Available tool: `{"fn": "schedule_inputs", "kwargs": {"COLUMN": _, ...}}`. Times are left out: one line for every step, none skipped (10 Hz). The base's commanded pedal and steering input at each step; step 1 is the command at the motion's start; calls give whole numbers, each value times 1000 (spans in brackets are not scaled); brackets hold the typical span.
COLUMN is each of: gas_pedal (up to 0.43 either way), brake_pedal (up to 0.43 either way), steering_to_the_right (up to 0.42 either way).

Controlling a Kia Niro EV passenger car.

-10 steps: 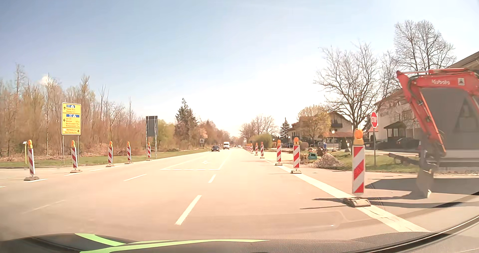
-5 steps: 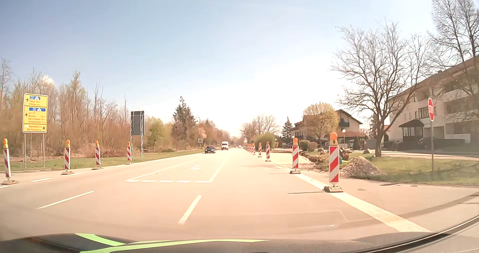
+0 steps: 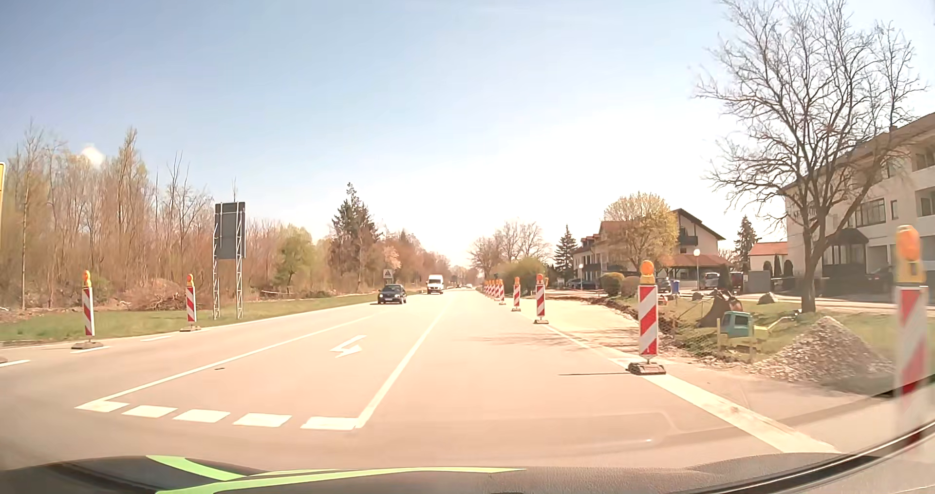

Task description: Follow the waypoints while adhering to traffic rules and regulations

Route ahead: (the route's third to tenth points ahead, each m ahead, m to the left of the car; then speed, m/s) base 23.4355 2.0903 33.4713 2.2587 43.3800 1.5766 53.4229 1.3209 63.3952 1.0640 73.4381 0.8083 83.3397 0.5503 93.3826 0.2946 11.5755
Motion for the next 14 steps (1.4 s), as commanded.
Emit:
{"fn": "schedule_inputs", "kwargs": {"gas_pedal": 79, "brake_pedal": 0, "steering_to_the_right": 0}}
{"fn": "schedule_inputs", "kwargs": {"gas_pedal": 87, "brake_pedal": 0, "steering_to_the_right": 2}}
{"fn": "schedule_inputs", "kwargs": {"gas_pedal": 87, "brake_pedal": 0, "steering_to_the_right": 3}}
{"fn": "schedule_inputs", "kwargs": {"gas_pedal": 87, "brake_pedal": 0, "steering_to_the_right": 4}}
{"fn": "schedule_inputs", "kwargs": {"gas_pedal": 87, "brake_pedal": 0, "steering_to_the_right": 4}}
{"fn": "schedule_inputs", "kwargs": {"gas_pedal": 87, "brake_pedal": 0, "steering_to_the_right": 4}}
{"fn": "schedule_inputs", "kwargs": {"gas_pedal": 98, "brake_pedal": 0, "steering_to_the_right": 4}}
{"fn": "schedule_inputs", "kwargs": {"gas_pedal": 98, "brake_pedal": 0, "steering_to_the_right": 4}}
{"fn": "schedule_inputs", "kwargs": {"gas_pedal": 98, "brake_pedal": 0, "steering_to_the_right": 4}}
{"fn": "schedule_inputs", "kwargs": {"gas_pedal": 98, "brake_pedal": 0, "steering_to_the_right": 3}}
{"fn": "schedule_inputs", "kwargs": {"gas_pedal": 98, "brake_pedal": 0, "steering_to_the_right": 2}}
{"fn": "schedule_inputs", "kwargs": {"gas_pedal": 98, "brake_pedal": 0, "steering_to_the_right": 1}}
{"fn": "schedule_inputs", "kwargs": {"gas_pedal": 98, "brake_pedal": 0, "steering_to_the_right": 0}}
{"fn": "schedule_inputs", "kwargs": {"gas_pedal": 98, "brake_pedal": 0, "steering_to_the_right": -1}}
